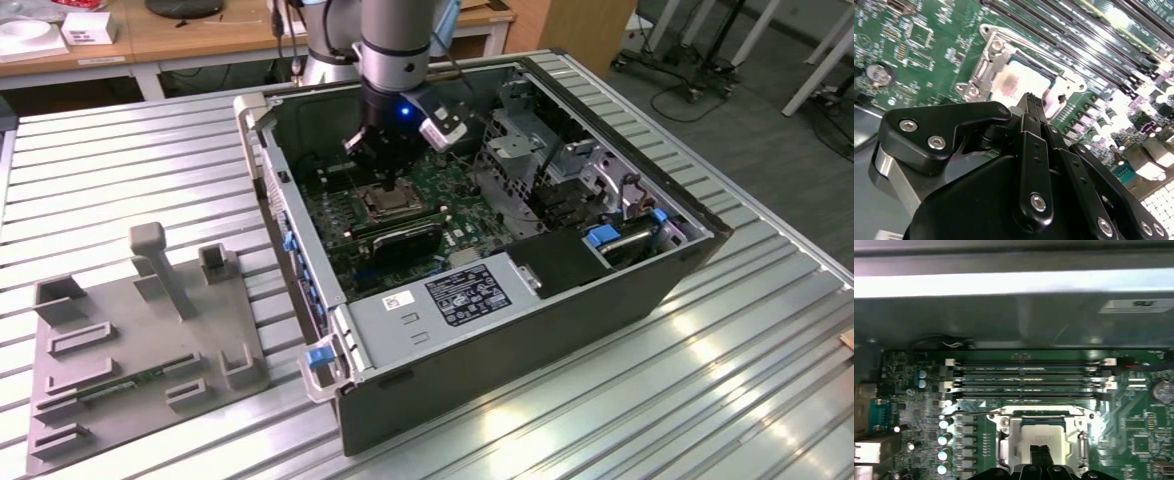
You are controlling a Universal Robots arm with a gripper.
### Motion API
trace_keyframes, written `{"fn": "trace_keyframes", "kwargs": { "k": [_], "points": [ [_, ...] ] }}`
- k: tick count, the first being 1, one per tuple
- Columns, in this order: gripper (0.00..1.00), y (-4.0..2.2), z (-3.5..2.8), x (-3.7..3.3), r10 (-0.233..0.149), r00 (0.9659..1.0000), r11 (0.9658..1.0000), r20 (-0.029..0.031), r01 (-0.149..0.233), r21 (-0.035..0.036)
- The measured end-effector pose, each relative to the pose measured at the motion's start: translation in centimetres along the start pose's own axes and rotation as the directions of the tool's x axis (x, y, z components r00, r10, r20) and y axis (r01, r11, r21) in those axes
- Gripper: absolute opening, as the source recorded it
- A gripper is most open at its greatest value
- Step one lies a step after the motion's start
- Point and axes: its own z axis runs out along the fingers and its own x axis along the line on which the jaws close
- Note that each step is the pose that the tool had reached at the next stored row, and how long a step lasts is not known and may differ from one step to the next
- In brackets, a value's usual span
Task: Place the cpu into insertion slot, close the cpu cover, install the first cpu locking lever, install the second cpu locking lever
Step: 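Close the cpu cover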
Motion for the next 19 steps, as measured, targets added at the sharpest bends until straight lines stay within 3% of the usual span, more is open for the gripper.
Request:
{"fn": "trace_keyframes", "kwargs": {
  "k": [12,19],
  "points": [
    [0.11,-0.04,0.55,1.66,0.000,1.0000,1.0000,0.0025,0.000,0.0001],
    [0.11,-0.07,0.80,2.14,0.000,1.0000,1.0000,0.0031,0.000,0.0003]
  ]
}}
